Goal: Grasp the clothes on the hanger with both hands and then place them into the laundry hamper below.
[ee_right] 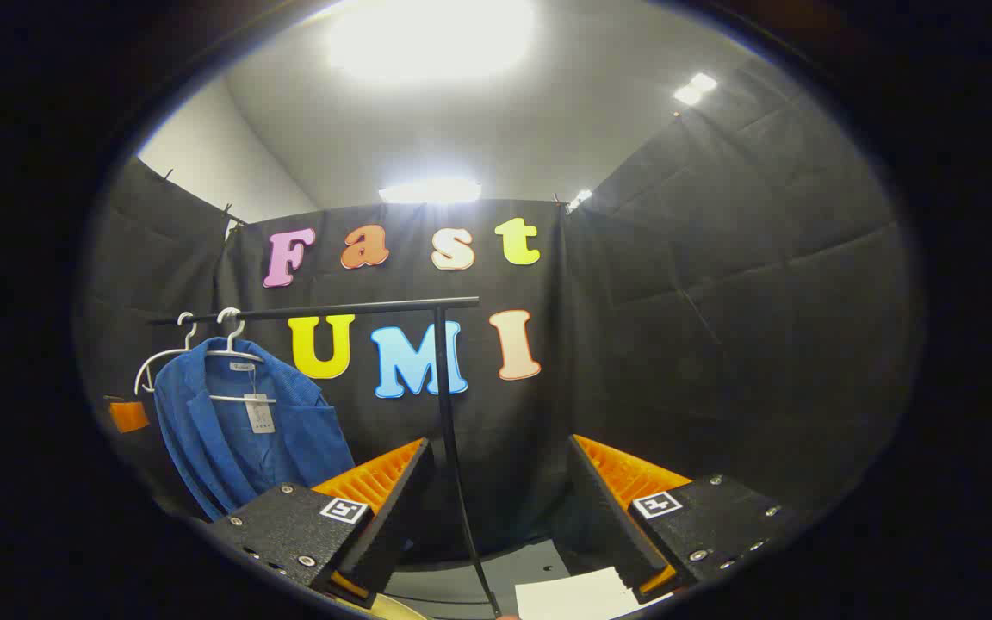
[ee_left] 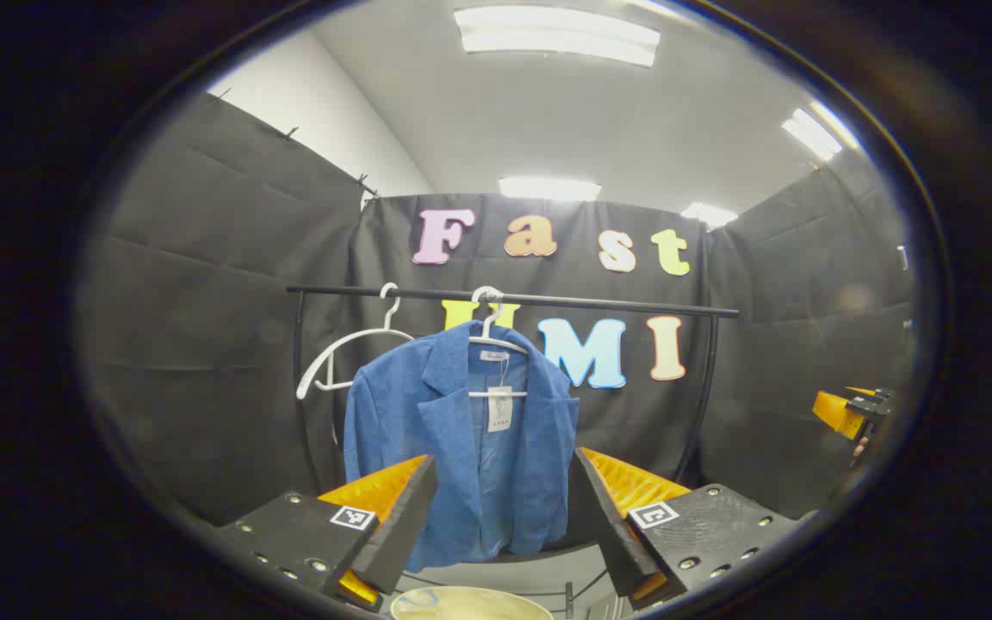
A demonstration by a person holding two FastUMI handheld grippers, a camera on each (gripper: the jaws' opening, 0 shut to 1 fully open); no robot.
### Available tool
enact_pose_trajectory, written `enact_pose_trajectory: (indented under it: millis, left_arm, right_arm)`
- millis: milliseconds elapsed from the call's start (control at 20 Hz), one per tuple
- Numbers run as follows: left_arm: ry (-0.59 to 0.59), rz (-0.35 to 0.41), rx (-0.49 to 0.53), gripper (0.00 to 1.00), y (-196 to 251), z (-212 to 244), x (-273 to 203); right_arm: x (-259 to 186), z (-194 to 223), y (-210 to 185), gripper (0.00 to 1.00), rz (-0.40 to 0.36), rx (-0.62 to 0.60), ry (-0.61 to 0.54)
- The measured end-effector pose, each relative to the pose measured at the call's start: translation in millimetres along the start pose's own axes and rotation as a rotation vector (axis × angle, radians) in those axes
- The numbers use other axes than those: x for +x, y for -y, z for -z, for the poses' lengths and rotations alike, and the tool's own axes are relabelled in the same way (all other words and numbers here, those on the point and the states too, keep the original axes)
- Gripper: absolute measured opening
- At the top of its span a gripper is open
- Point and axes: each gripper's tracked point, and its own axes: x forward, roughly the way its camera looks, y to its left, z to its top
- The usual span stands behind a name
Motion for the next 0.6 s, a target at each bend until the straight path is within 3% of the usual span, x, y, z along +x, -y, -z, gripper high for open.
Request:
enact_pose_trajectory:
  millis: [250,300,550,600]
  left_arm:
    - [-0.025,-0.094,-0.051,0.96,2.3,11.4,-13.4]
    - [-0.04,-0.111,-0.062,0.96,0.3,17.1,-15.7]
    - [-0.095,-0.138,-0.016,0.9,-26.0,35.9,-15.1]
    - [-0.103,-0.14,-0.001,0.9,-36.1,40.5,-11.7]
  right_arm:
    - [16.2,24.5,-6.9,0.96,-0.116,-0.017,-0.058]
    - [19.4,31.3,-10.5,0.92,-0.135,-0.016,-0.075]
    - [7.2,57.7,-34.0,0.96,-0.168,-0.027,-0.149]
    - [6.7,56.9,-41.0,0.92,-0.168,-0.028,-0.149]
